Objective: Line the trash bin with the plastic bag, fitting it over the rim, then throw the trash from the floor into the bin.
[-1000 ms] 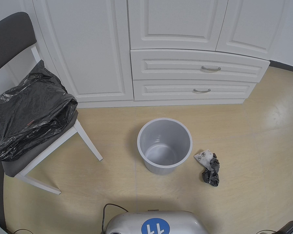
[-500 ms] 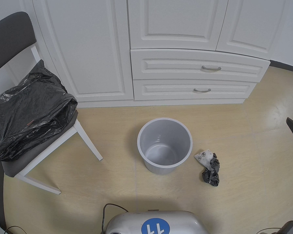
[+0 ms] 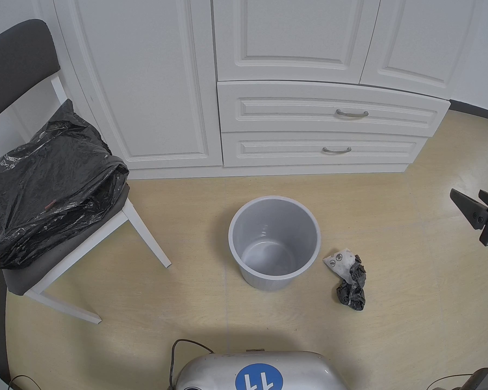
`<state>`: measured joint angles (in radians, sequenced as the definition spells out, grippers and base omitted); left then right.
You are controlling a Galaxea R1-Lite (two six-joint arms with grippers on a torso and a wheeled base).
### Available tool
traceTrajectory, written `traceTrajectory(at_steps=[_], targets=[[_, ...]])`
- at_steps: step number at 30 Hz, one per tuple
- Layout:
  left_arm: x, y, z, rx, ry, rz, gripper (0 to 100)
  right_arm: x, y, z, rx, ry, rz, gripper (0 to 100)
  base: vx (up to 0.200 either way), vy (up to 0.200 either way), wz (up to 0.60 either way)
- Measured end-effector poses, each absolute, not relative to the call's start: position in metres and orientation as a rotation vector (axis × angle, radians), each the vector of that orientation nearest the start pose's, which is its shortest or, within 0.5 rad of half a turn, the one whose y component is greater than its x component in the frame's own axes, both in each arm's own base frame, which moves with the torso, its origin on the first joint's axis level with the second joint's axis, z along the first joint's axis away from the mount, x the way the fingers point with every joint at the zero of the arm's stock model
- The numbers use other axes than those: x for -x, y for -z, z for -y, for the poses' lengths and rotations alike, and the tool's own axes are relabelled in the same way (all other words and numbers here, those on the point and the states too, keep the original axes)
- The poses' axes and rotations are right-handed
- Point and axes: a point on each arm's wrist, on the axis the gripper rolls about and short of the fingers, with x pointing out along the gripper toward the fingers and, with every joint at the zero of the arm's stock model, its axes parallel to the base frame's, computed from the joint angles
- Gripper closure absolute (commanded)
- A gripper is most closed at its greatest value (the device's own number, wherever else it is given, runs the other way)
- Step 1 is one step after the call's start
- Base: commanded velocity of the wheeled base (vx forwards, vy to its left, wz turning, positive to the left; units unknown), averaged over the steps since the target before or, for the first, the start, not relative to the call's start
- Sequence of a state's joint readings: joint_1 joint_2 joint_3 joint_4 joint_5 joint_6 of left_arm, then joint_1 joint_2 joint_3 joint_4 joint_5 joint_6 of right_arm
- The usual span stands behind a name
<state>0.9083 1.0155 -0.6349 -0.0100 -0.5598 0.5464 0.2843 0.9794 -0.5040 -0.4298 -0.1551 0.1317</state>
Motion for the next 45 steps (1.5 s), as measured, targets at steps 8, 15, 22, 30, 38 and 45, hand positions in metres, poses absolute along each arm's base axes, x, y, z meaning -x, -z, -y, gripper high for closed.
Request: traceTrajectory(at_steps=[8, 15, 22, 30, 38, 45], targets=[[-0.087, -0.2, -0.109, -0.183, -0.262, -0.441, 0, -0.127, -0.229, -0.035, -0.124, -0.135, -0.076, 0, 0.0, 0.0, 0.0], [-0.092, -0.188, -0.119, -0.168, -0.244, -0.498, 0, -0.13, -0.227, -0.037, -0.122, -0.14, -0.095, 0, 0.0, 0.0, 0.0], [-0.102, -0.177, -0.136, -0.179, -0.235, -0.55, 0, -0.134, -0.226, -0.04, -0.149, -0.154, -0.106, 0, 0.0, 0.0, 0.0], [-0.112, -0.172, -0.152, -0.166, -0.281, -0.541, 0, -0.136, -0.227, -0.044, -0.167, -0.173, -0.114, 0, 0.0, 0.0, 0.0], [-0.119, -0.171, -0.165, -0.175, -0.34, -0.528, 0, -0.136, -0.227, -0.045, -0.169, -0.176, -0.116, 0, 0.0, 0.0, 0.0], [-0.122, -0.162, -0.17, -0.156, -0.35, -0.564, 0, -0.138, -0.228, -0.045, -0.169, -0.174, -0.113, 0, 0.0, 0.0, 0.0]])
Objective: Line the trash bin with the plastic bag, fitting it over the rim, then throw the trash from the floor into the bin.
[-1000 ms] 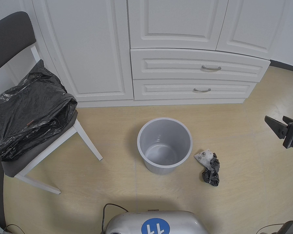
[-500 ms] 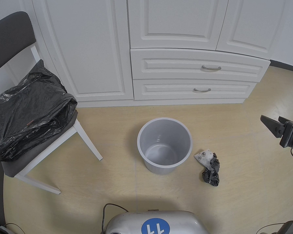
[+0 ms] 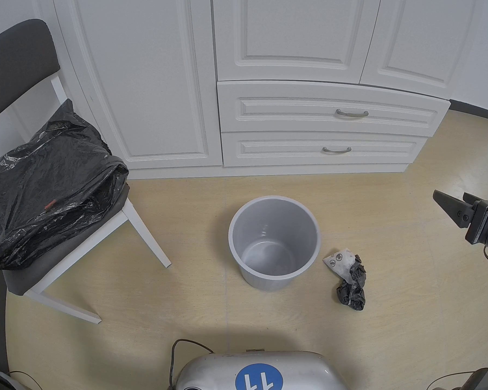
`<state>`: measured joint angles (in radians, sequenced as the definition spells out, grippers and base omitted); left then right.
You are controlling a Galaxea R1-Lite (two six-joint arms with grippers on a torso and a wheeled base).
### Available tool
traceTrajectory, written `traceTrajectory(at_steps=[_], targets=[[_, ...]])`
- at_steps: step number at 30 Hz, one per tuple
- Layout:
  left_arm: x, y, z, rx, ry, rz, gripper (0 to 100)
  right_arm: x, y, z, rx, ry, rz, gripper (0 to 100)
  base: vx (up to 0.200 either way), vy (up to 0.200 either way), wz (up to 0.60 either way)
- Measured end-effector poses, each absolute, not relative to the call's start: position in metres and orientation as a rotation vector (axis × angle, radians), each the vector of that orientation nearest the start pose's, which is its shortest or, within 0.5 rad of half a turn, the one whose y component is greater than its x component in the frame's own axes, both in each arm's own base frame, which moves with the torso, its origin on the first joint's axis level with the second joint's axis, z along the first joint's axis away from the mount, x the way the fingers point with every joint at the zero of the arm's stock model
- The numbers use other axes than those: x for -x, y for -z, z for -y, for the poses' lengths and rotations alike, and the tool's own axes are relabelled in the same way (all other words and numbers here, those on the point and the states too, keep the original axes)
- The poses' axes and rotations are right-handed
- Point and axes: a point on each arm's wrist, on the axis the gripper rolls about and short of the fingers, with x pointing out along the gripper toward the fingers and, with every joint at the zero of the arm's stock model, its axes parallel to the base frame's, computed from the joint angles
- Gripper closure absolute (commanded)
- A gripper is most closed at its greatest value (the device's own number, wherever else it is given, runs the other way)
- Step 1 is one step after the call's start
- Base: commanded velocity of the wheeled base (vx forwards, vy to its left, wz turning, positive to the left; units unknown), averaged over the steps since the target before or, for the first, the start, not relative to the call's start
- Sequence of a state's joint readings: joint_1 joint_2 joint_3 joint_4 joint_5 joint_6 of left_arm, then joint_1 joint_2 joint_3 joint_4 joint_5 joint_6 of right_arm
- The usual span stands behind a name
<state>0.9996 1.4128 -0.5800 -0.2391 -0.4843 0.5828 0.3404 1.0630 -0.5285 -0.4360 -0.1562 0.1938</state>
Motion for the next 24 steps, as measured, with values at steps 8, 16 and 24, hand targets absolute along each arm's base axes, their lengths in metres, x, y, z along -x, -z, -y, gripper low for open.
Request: traceTrajectory(at_steps=[8, 16, 24], targets=[[-0.127, -0.153, -0.179, -0.138, -0.357, -0.572, 0, -0.138, -0.229, -0.045, -0.17, -0.175, -0.11, 0, 0.0, 0.0, 0.0], [-0.128, -0.151, -0.18, -0.11, -0.362, -0.567, 0, -0.138, -0.23, -0.045, -0.171, -0.174, -0.105, 0, 0.0, 0.0, 0.0], [-0.138, -0.16, -0.179, -0.06, -0.387, -0.456, 0, -0.136, -0.231, -0.045, -0.172, -0.176, -0.1, 0, 0.0, 0.0, 0.0]])
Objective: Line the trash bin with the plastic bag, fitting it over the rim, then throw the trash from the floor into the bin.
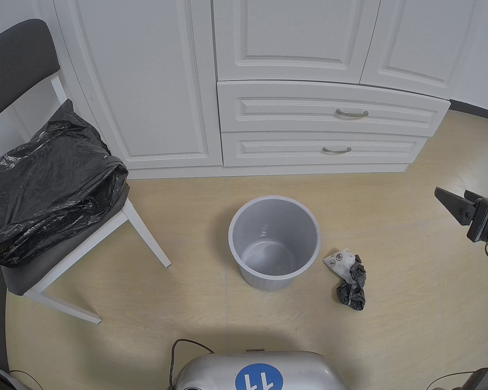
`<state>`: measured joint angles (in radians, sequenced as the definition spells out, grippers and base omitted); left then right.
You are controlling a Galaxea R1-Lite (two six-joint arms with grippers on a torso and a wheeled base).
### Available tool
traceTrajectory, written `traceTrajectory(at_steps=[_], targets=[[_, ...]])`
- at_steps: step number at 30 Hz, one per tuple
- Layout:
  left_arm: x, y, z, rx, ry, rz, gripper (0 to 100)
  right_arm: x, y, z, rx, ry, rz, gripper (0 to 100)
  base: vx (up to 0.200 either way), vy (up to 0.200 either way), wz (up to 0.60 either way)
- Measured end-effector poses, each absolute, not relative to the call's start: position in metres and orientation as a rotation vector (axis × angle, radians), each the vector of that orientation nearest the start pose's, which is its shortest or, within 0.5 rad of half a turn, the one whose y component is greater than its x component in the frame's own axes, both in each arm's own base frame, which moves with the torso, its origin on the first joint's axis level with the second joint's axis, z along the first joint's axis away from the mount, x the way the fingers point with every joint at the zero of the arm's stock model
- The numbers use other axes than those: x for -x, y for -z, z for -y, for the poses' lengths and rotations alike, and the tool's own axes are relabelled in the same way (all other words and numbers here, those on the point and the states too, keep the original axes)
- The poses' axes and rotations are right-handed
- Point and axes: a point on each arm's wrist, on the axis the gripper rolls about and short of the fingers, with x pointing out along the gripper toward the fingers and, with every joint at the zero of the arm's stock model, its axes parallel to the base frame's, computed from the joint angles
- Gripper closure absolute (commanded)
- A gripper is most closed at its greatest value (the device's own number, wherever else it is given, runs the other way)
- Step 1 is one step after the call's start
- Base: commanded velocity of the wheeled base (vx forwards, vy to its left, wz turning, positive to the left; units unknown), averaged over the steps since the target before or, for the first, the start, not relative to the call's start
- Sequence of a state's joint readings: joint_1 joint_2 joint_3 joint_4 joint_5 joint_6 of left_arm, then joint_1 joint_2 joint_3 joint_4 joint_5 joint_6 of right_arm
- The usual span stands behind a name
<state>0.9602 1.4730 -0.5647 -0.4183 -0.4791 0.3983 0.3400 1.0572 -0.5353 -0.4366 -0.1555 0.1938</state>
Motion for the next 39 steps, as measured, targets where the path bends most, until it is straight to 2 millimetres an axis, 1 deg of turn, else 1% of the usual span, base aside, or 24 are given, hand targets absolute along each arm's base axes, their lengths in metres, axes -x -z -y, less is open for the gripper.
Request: traceTrajectory(at_steps=[8, 16, 31, 32, 39], targets=[[-0.14, -0.157, -0.175, -0.067, -0.372, -0.448, 0, -0.136, -0.231, -0.044, -0.172, -0.177, -0.097, 0, 0.0, 0.0, 0.0], [-0.139, -0.149, -0.172, -0.05, -0.361, -0.472, 0, -0.135, -0.232, -0.044, -0.172, -0.177, -0.095, 0, 0.0, 0.0, 0.0], [-0.142, -0.141, -0.174, -0.023, -0.351, -0.493, 0, -0.135, -0.232, -0.044, -0.173, -0.177, -0.092, 0, 0.0, 0.0, 0.0], [-0.142, -0.141, -0.174, -0.023, -0.351, -0.494, 100, -0.135, -0.232, -0.044, -0.172, -0.177, -0.092, 0, 0.0, 0.0, 0.0], [-0.143, -0.141, -0.173, -0.015, -0.344, -0.492, 100, -0.134, -0.232, -0.044, -0.172, -0.178, -0.091, 0, 0.0, 0.0, 0.0]])
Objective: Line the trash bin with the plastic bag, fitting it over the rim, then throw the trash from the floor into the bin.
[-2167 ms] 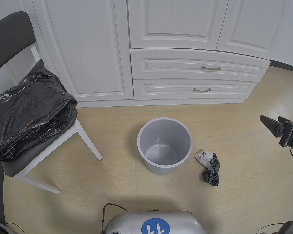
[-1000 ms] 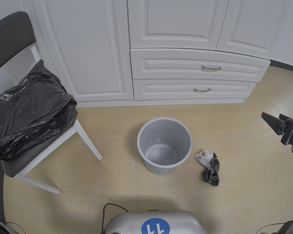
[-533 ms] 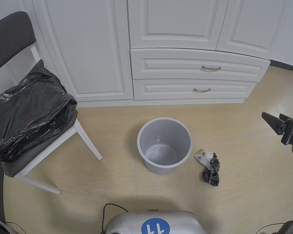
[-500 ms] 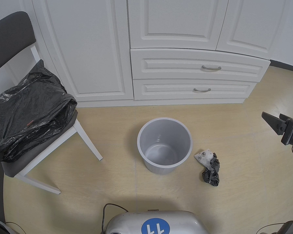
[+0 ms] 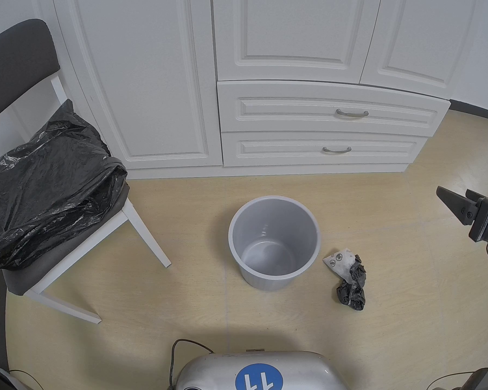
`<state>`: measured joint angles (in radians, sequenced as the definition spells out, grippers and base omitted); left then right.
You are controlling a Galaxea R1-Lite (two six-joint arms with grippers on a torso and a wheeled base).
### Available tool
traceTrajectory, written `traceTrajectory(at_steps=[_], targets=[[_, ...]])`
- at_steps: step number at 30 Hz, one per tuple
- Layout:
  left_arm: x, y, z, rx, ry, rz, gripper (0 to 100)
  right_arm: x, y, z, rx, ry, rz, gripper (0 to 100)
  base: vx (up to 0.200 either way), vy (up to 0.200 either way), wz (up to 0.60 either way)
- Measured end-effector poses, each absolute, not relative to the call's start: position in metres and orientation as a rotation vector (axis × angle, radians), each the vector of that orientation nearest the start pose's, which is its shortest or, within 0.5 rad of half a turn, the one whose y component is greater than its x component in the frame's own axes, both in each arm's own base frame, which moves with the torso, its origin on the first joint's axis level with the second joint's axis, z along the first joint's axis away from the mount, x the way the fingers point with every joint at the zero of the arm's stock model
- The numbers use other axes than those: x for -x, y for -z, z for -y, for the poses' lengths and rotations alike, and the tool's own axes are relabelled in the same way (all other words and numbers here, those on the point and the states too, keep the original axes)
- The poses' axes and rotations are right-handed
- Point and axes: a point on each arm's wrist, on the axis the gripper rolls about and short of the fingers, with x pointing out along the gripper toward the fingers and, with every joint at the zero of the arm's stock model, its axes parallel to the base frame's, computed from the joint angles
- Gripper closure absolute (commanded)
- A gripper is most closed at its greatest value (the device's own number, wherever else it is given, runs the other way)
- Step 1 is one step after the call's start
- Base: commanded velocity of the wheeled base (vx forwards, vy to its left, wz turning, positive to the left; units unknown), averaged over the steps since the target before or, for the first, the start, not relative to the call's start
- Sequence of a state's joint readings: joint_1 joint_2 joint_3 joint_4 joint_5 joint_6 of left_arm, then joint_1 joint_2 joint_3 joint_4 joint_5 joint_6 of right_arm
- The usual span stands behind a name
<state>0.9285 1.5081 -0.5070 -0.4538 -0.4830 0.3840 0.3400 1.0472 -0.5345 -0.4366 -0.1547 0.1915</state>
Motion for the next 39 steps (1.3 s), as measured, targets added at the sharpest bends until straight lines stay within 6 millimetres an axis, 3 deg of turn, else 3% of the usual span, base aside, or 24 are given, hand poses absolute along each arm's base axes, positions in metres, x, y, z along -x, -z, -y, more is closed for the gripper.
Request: traceTrajectory(at_steps=[8, 16, 24, 33, 39], targets=[[-0.141, -0.141, -0.167, 0.012, -0.339, -0.484, 100, -0.133, -0.229, -0.043, -0.163, -0.177, -0.099, 0, 0.0, 0.0, 0.0], [-0.129, -0.158, -0.144, 0.048, -0.27, -0.375, 100, -0.133, -0.228, -0.042, -0.161, -0.167, -0.101, 0, 0.0, 0.0, 0.0], [-0.111, -0.189, -0.097, 0.12, -0.142, -0.195, 100, -0.133, -0.227, -0.041, -0.157, -0.162, -0.103, 0, 0.0, 0.0, 0.0], [-0.085, -0.224, -0.029, 0.145, 0.196, 0.009, 100, -0.133, -0.225, -0.041, -0.128, -0.166, -0.108, 0, 0.0, 0.0, 0.0], [-0.062, -0.238, -0.009, 0.107, 0.32, 0.113, 100, -0.13, -0.221, -0.049, -0.057, -0.22, -0.119, 0, 0.0, 0.0, 0.0]])
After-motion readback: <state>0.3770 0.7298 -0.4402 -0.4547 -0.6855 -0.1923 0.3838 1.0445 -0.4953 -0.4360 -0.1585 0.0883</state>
